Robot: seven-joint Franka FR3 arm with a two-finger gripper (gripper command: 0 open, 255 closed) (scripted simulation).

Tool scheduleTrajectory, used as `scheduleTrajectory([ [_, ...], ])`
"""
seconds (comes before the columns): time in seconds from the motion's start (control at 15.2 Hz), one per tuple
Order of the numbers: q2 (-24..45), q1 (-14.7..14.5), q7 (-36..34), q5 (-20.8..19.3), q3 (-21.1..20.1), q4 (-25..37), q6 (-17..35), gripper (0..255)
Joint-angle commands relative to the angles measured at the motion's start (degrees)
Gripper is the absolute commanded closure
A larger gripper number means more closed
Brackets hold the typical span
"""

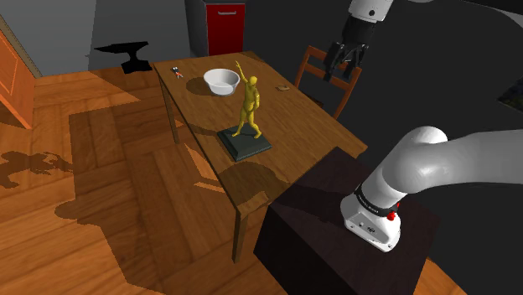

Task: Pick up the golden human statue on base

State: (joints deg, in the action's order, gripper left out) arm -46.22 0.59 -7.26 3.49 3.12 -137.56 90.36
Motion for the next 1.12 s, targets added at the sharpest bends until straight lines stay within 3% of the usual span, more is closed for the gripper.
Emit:
scheduleTrajectory([
  [0.0, 0.0, 0.0, 0.0, 0.0, 0.0, 0.0, 0.0, 0],
  [0.53, 21.2, -2.4, 1.1, 1.9, -0.7, 11.3, 5.6, 0],
  [1.06, 42.0, -4.1, 2.2, 3.7, -1.5, 27.3, 6.0, 0],
])
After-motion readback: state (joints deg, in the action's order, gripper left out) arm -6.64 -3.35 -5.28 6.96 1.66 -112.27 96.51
